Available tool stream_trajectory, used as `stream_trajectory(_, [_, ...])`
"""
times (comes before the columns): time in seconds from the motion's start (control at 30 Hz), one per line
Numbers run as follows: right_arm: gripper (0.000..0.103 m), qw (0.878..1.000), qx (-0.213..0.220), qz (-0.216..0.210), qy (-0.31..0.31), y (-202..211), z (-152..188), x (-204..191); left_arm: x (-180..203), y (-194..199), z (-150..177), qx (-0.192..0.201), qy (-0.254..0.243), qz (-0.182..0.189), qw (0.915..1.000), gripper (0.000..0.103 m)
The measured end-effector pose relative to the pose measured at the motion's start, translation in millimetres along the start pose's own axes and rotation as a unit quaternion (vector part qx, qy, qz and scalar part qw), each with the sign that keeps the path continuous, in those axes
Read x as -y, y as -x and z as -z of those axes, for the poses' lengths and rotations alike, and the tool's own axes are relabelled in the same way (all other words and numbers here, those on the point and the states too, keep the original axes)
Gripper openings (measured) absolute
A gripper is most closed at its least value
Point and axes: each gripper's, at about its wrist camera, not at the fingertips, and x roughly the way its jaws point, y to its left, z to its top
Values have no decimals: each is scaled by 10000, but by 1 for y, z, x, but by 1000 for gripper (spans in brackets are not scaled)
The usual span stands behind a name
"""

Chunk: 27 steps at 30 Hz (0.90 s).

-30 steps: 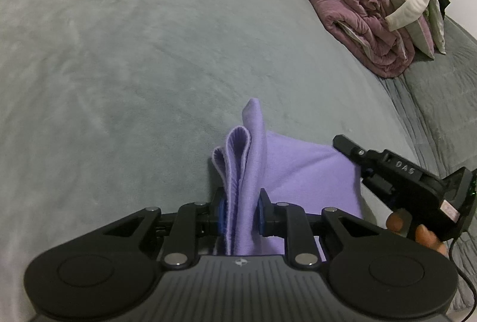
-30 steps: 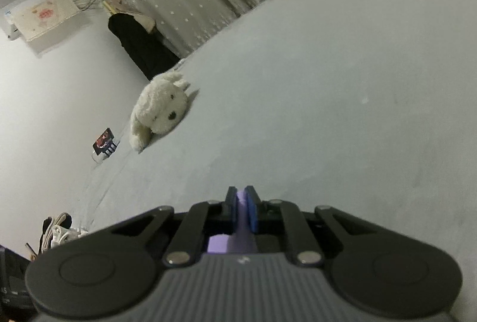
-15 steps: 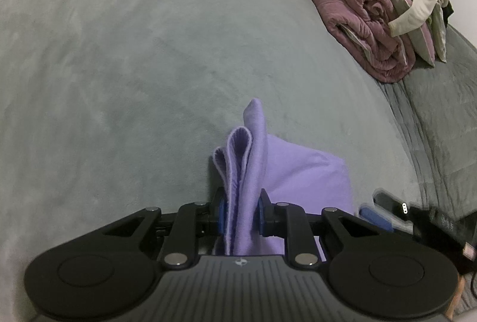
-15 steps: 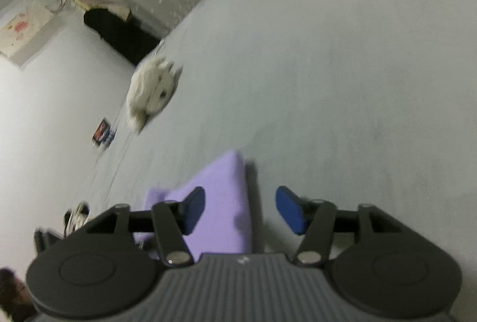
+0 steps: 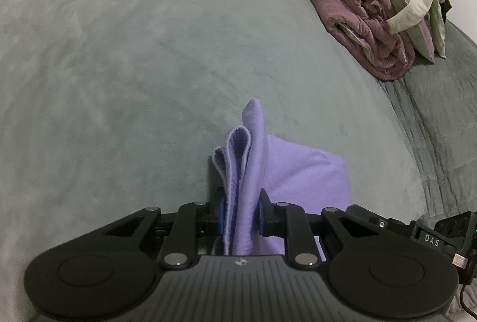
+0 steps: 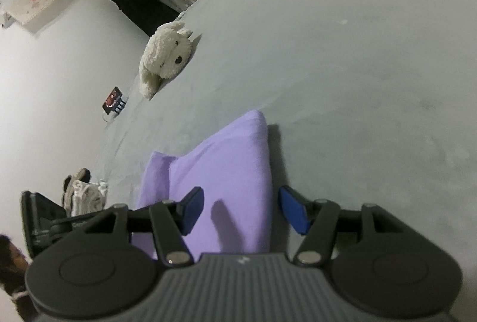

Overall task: Fold clothes
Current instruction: 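Grasp the folded lavender pants edge with the right gripper beside the left gripper, then hold the pants edge with both grippers and lift the bundle off the bed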

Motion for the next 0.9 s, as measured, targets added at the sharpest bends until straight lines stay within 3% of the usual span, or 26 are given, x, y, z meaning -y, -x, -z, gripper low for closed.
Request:
stream_trajectory(0.37, [33,9978,291,484,342,-4,19,-24,9,-1,4,57,-225,-200,9995,20])
stream_trajectory(0.63, [33,9971,262,508,505,-7,29,-34,15,0,3,84,-373,-320,9988,20])
stream_trajectory(0.9, [41,9979,276,407,422,-8,27,-34,18,2,4,112,-429,-373,9983,20])
